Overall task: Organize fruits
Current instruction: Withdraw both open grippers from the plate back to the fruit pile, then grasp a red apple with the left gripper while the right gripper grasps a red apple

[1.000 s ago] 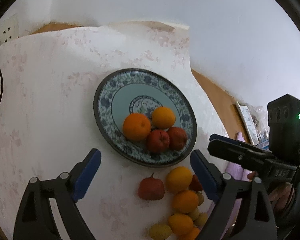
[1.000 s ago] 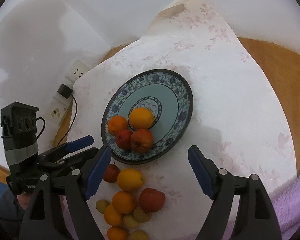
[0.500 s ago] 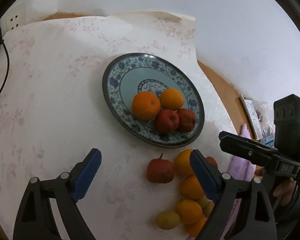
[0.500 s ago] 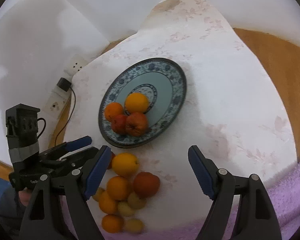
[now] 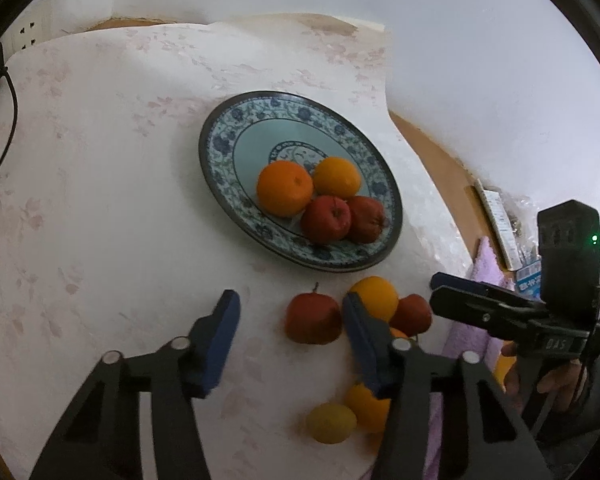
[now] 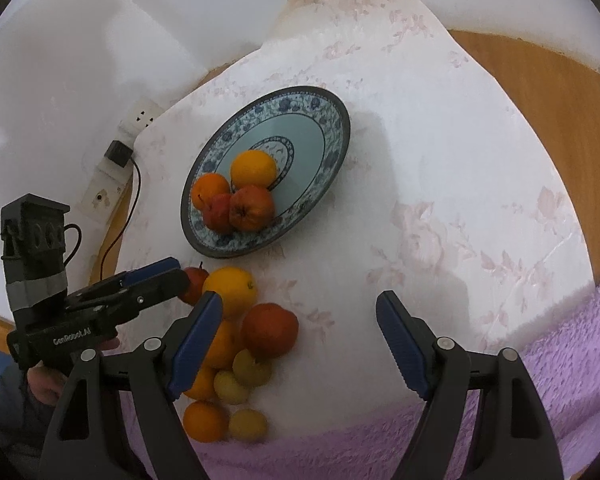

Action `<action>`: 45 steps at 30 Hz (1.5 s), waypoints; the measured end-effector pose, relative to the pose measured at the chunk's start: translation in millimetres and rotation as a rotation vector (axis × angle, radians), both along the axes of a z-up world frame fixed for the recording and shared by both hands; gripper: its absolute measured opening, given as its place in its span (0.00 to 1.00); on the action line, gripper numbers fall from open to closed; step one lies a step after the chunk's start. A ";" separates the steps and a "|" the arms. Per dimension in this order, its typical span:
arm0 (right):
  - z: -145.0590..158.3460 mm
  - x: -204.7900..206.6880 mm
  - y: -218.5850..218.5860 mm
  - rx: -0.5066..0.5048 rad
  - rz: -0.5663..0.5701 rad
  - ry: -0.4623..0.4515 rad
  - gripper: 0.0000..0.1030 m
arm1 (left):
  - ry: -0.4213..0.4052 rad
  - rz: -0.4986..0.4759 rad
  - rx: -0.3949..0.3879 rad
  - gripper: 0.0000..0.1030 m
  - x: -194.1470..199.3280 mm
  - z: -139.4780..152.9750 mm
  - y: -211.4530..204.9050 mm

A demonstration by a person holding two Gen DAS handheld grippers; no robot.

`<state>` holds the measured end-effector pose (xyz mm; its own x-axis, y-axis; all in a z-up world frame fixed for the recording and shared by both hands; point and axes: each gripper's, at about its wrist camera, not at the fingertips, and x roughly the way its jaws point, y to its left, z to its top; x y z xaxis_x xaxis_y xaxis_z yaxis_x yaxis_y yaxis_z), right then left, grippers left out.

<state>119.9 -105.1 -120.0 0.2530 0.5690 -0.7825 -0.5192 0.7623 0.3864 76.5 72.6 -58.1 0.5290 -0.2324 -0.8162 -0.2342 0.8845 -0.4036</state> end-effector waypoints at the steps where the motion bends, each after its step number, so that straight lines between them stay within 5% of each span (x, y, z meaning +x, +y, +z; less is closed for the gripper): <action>1: -0.3 -0.7 0.3 0.001 0.003 0.004 0.78 | -0.002 -0.002 -0.001 0.53 -0.4 0.3 -0.8; 8: -3.1 -5.2 6.7 0.002 0.032 0.027 0.71 | -0.008 -0.023 -0.008 0.51 0.7 1.5 -6.1; 11: -3.2 -5.9 7.4 -0.003 0.033 0.030 0.67 | -0.007 -0.035 -0.009 0.41 1.4 0.7 -8.4; 15: -4.7 -7.4 8.5 -0.012 0.039 0.037 0.45 | -0.009 -0.041 -0.008 0.33 0.9 0.0 -11.8; 20: -2.0 -11.8 13.5 -0.010 0.064 0.022 0.32 | -0.014 -0.049 -0.012 0.31 -0.1 0.3 -13.0; 45: 1.7 -7.5 9.1 -0.015 0.053 0.002 0.32 | -0.048 -0.032 -0.007 0.31 -4.8 7.9 -7.3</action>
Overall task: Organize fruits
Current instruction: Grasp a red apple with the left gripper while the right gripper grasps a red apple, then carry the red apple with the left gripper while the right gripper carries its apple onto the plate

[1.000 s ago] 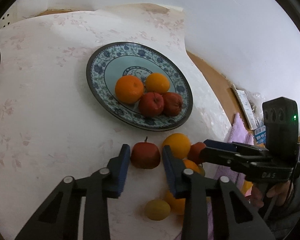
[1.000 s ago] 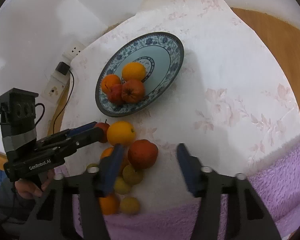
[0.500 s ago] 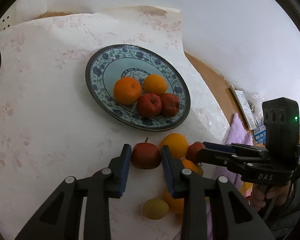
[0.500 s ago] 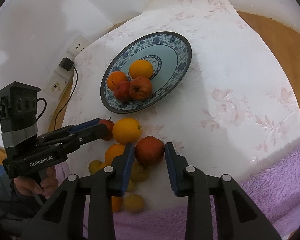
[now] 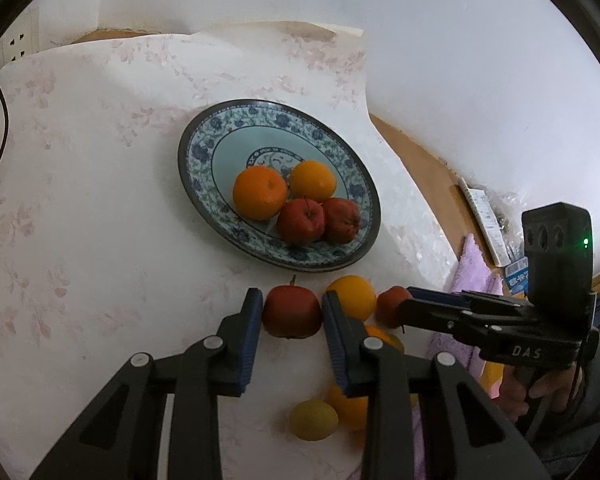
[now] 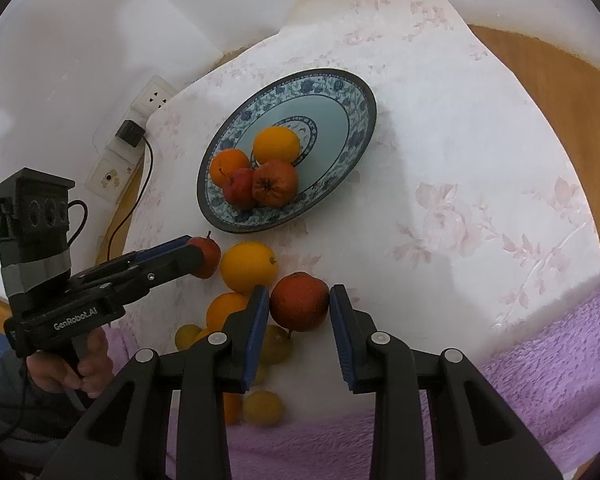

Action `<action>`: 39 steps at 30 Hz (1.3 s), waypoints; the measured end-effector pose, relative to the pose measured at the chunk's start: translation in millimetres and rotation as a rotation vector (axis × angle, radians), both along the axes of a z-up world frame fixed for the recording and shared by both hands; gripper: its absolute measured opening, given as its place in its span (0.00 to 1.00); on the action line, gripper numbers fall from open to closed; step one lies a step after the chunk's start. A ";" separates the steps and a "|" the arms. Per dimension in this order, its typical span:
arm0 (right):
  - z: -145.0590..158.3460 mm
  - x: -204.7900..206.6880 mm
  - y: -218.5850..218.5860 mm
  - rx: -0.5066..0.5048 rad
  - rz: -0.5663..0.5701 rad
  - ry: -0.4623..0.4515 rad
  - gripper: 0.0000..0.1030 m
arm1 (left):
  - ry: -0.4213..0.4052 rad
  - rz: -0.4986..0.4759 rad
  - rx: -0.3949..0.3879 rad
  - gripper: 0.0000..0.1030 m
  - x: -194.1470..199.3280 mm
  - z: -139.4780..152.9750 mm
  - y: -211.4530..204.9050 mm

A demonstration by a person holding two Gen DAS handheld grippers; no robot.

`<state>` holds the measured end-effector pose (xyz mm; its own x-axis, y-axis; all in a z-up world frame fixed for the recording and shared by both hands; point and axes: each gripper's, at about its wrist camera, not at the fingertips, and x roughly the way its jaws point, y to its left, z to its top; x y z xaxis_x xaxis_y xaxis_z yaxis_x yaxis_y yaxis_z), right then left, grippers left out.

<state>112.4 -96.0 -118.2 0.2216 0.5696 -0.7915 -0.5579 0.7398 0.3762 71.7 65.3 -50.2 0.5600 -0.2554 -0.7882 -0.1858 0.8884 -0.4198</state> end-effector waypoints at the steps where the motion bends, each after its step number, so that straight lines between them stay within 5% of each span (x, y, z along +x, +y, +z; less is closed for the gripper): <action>1: 0.6 0.0 -0.6 0.001 -0.001 -0.002 0.32 | -0.002 -0.003 0.001 0.31 -0.1 0.8 0.0; 39: 31.2 25.8 16.0 0.084 0.017 -0.081 0.32 | -0.065 -0.003 0.053 0.31 19.5 18.2 17.5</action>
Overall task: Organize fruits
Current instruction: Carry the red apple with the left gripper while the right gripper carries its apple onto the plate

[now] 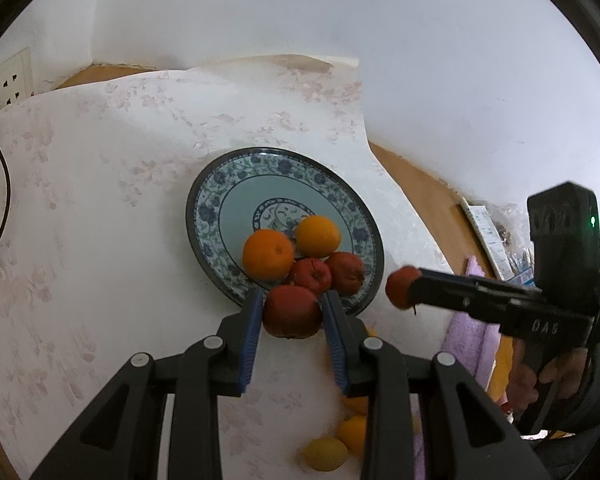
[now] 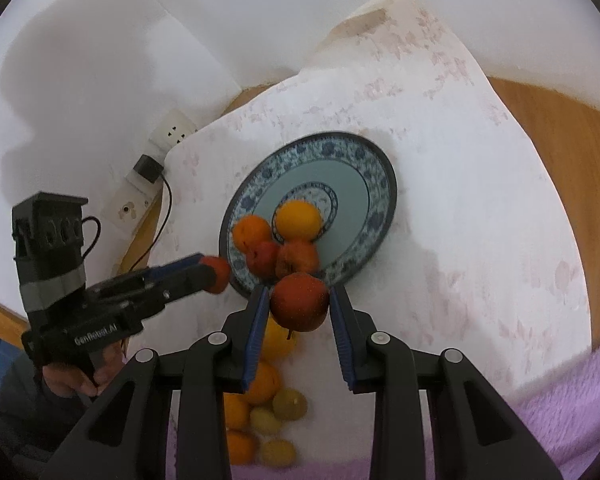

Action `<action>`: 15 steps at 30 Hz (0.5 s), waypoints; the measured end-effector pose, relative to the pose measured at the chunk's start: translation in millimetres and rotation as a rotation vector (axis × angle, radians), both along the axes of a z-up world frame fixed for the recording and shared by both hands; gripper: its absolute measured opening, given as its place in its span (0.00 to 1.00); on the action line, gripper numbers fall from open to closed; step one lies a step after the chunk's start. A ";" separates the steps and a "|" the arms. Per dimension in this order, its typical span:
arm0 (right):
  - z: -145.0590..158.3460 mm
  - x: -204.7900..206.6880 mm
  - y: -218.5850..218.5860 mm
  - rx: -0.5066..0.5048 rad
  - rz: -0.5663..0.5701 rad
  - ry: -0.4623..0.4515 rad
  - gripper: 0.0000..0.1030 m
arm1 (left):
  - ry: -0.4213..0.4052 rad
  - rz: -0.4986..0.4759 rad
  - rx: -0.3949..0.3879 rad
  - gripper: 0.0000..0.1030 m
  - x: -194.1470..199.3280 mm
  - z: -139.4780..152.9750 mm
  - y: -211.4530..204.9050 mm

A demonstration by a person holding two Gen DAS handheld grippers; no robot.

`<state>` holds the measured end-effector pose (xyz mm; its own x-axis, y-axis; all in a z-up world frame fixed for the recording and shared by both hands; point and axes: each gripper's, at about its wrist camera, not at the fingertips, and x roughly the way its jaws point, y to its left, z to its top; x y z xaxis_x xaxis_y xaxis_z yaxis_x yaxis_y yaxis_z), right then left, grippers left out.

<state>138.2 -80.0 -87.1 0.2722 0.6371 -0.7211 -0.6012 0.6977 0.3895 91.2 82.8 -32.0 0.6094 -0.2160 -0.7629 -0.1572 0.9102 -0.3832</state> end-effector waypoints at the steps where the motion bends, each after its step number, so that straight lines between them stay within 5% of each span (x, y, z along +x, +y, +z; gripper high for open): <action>1: 1.0 2.4 1.4 0.001 -0.002 -0.003 0.32 | 0.000 -0.001 0.001 0.31 0.4 0.2 -0.2; 15: -3.4 26.7 10.3 -0.011 -0.021 0.002 0.32 | 0.006 -0.004 0.012 0.31 4.9 -1.8 2.4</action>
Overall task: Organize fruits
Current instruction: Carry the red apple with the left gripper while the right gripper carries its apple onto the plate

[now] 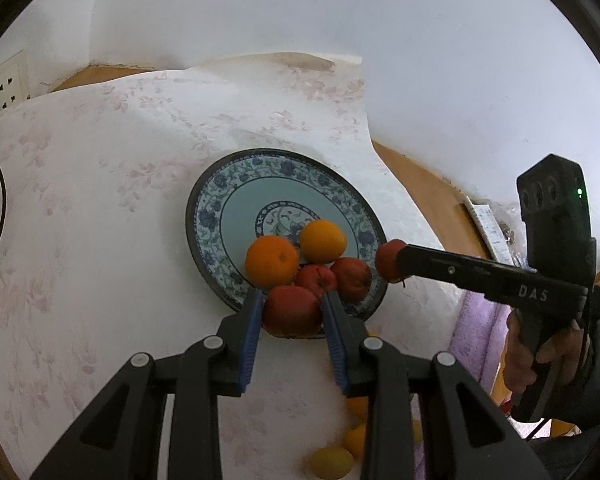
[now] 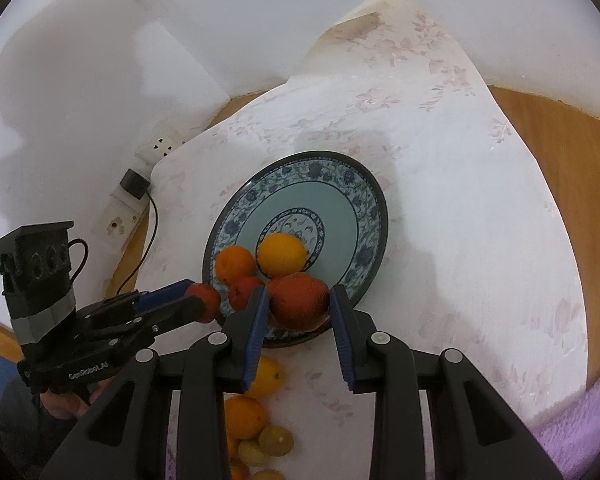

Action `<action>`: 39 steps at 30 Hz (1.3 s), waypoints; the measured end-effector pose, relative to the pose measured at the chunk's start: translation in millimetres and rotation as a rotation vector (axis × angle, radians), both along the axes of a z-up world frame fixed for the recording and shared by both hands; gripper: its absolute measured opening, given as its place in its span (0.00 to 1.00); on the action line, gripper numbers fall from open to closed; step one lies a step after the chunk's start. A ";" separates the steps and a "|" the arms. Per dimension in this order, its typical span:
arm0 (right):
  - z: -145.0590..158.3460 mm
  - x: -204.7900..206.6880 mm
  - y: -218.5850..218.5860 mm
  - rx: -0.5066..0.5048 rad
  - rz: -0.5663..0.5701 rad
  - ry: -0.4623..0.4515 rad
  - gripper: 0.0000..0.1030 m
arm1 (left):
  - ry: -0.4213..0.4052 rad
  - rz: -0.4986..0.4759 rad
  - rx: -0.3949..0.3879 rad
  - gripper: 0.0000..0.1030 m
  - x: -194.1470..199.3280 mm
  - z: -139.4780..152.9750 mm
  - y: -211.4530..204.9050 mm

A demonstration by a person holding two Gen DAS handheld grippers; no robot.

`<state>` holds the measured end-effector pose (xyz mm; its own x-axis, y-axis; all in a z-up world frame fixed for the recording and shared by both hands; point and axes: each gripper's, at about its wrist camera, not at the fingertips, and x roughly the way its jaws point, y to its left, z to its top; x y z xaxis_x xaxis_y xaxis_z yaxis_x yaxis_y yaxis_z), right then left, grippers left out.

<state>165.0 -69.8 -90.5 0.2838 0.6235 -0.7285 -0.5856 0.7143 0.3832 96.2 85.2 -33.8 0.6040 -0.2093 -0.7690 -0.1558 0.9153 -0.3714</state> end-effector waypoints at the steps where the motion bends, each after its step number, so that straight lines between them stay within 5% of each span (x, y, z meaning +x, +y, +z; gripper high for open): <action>1: -0.4 1.5 1.1 -0.001 -0.001 0.001 0.32 | 0.001 0.002 0.001 0.31 -0.3 -0.3 0.6; 39: -20.3 26.5 4.4 0.027 -0.041 0.117 0.32 | 0.047 -0.005 0.036 0.31 7.4 -10.0 -6.1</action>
